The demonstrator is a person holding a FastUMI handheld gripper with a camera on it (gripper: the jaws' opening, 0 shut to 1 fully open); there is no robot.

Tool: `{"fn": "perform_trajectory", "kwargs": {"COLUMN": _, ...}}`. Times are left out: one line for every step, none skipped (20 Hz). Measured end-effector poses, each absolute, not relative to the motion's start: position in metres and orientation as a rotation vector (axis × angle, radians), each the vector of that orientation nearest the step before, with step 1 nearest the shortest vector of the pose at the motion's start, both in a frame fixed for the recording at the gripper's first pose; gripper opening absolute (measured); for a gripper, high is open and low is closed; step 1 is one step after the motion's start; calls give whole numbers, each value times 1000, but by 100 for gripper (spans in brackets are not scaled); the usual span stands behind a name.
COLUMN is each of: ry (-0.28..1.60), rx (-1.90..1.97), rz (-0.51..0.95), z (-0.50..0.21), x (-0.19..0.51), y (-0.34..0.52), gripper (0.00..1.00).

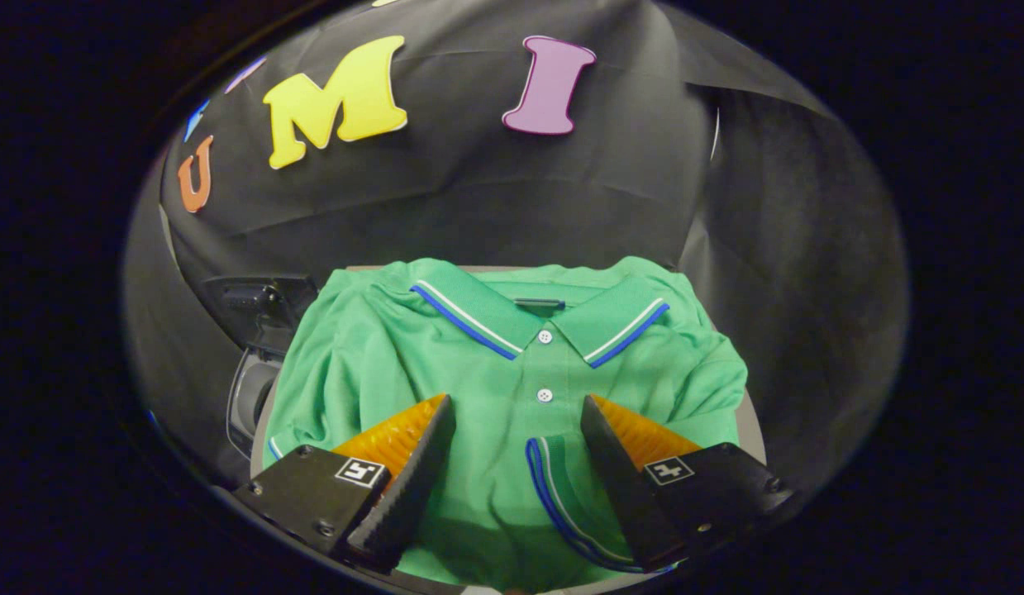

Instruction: Put the clothes into the washing machine and then close the washing machine lid.

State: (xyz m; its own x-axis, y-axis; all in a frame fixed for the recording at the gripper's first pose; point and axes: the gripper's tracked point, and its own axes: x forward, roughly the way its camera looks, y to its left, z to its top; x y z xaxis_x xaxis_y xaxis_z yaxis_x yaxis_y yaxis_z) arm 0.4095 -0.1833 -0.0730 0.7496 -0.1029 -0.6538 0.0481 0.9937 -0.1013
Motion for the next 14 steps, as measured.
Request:
{"fn": "perform_trajectory", "kwargs": {"ry": 730, "rx": -78, "rz": -77, "z": -73, "x": 408, "y": -183, "gripper": 97}}
{"fn": "perform_trajectory", "kwargs": {"ry": 742, "rx": -82, "rz": -65, "z": -72, "x": 408, "y": -182, "gripper": 95}}
{"fn": "perform_trajectory", "kwargs": {"ry": 747, "rx": -85, "rz": -50, "z": -71, "x": 408, "y": -179, "gripper": 89}}
{"fn": "perform_trajectory", "kwargs": {"ry": 740, "rx": -88, "rz": -43, "z": -72, "x": 410, "y": -179, "gripper": 85}}
{"fn": "perform_trajectory", "kwargs": {"ry": 735, "rx": -74, "rz": -34, "z": -73, "x": 408, "y": -177, "gripper": 66}}
{"fn": "perform_trajectory", "kwargs": {"ry": 735, "rx": -73, "rz": -23, "z": -72, "x": 408, "y": -176, "gripper": 47}}
{"fn": "perform_trajectory", "kwargs": {"ry": 737, "rx": -68, "rz": -12, "z": -73, "x": 407, "y": -174, "gripper": 29}}
{"fn": "perform_trajectory", "kwargs": {"ry": 732, "rx": -51, "rz": -15, "z": -74, "x": 409, "y": -173, "gripper": 18}}
{"fn": "perform_trajectory", "kwargs": {"ry": 727, "rx": -47, "rz": -10, "z": -73, "x": 410, "y": -173, "gripper": 7}}
{"fn": "perform_trajectory", "kwargs": {"ry": 722, "rx": -36, "rz": -12, "z": -72, "x": 410, "y": -173, "gripper": 7}}
{"fn": "perform_trajectory", "kwargs": {"ry": 722, "rx": -29, "rz": -14, "z": -71, "x": 409, "y": -173, "gripper": 5}}
{"fn": "perform_trajectory", "kwargs": {"ry": 729, "rx": -19, "rz": -21, "z": -71, "x": 409, "y": -172, "gripper": 5}}
{"fn": "perform_trajectory", "kwargs": {"ry": 725, "rx": -14, "rz": -25, "z": -68, "x": 408, "y": -172, "gripper": 5}}
{"fn": "perform_trajectory", "kwargs": {"ry": 712, "rx": -15, "rz": -22, "z": -61, "x": 408, "y": -170, "gripper": 5}}
